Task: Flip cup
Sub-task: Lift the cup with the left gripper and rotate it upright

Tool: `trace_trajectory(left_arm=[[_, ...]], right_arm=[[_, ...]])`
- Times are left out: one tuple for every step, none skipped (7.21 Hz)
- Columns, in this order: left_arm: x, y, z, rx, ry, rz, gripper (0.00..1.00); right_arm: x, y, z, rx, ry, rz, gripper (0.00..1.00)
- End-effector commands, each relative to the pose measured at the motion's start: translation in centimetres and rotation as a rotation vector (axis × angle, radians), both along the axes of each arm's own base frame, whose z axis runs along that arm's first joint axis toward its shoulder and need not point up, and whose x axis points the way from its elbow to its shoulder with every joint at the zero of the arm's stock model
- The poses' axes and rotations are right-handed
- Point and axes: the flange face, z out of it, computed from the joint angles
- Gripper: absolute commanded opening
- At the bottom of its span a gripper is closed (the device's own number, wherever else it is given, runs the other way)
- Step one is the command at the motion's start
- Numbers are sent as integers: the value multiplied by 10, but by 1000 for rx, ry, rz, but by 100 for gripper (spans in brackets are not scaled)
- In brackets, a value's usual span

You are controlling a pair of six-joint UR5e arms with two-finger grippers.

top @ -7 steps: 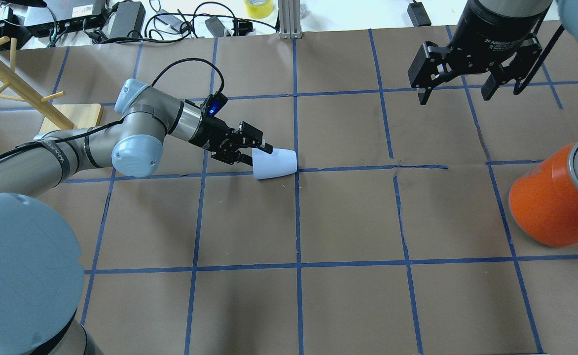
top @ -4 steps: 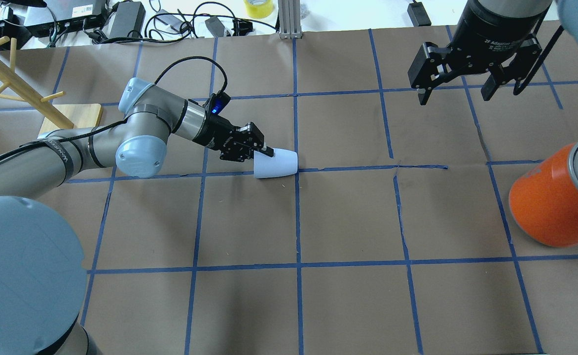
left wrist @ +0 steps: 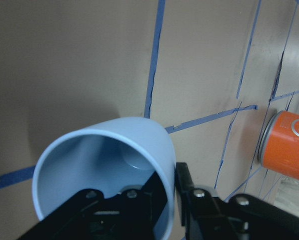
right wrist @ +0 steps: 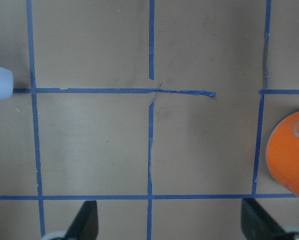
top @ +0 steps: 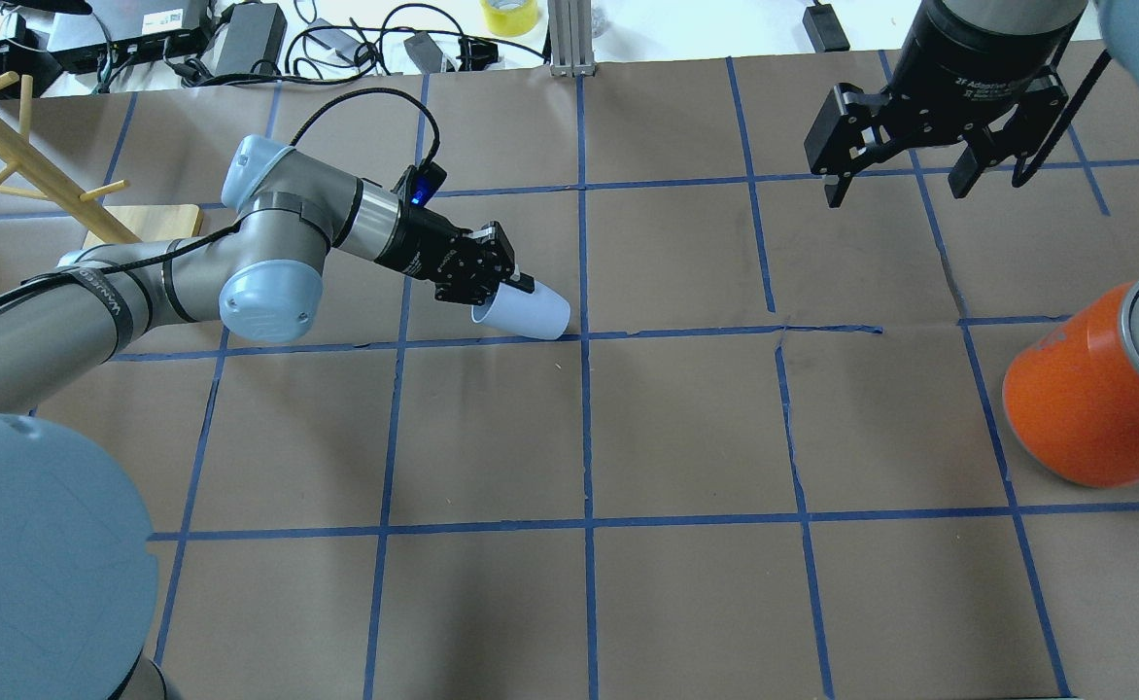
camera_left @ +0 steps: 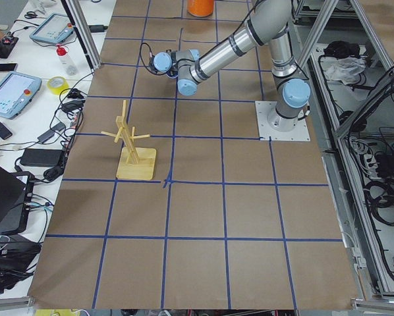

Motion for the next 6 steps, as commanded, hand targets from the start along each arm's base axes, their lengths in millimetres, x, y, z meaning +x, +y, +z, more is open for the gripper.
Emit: trace_trajectory(left_arm=[[1,-18,31,-42,-10,46,0],[4,-28,54,-113,-18,39,0],[12,-46,81,-196,-119,46,0],[26,-65,104,-251,-287,63,0],[37,-88,120,-310,-407,72,0],[47,-94,128,-356,-520,-4,0]], right_arm=[[0,0,0,1,0,0,100],[0,0,0,1,0,0,100],[0,0,0,1,0,0,100],[0,0,0,1,0,2,100],[0,0,0,2,0,2,100],[0,0,0,1,0,2,100]])
